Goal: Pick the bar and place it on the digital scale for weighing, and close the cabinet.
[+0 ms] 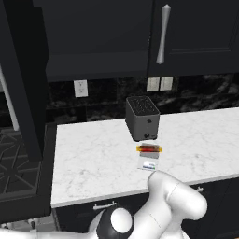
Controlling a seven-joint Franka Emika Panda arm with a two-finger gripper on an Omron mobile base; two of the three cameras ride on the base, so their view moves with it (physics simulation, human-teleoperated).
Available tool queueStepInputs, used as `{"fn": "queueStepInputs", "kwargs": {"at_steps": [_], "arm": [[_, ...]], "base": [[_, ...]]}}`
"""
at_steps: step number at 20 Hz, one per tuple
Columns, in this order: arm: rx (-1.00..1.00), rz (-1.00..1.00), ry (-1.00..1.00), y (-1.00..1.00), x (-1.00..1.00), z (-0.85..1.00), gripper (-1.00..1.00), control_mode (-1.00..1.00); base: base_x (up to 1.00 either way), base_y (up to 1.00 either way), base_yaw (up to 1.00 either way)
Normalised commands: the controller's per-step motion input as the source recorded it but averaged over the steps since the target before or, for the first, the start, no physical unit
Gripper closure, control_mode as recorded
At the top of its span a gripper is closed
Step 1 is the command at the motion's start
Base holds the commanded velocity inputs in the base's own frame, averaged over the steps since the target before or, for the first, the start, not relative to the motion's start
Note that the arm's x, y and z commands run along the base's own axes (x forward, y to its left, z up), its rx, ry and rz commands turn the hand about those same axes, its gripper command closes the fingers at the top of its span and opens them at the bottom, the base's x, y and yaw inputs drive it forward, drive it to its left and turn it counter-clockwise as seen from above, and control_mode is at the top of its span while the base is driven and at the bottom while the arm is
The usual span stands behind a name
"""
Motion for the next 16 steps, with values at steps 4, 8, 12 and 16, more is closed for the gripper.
{"fn": "queueStepInputs", "kwargs": {"at_steps": [4,8,12,16], "arm": [[0.08,0.0,0.0,-0.87,0.18,0.66,-1.0,-1.0],[0.01,0.0,0.0,-0.88,0.02,0.51,-1.0,-1.0],[0.0,0.0,-0.13,-0.7,-0.19,-0.55,-1.0,-1.0],[0.04,0.0,-0.42,-0.27,-0.03,-1.0,-1.0,-1.0]], "base": [[0.0,0.0,0.0],[0.0,0.0,0.0],[0.0,0.0,0.0],[0.0,0.0,0.0]]}}
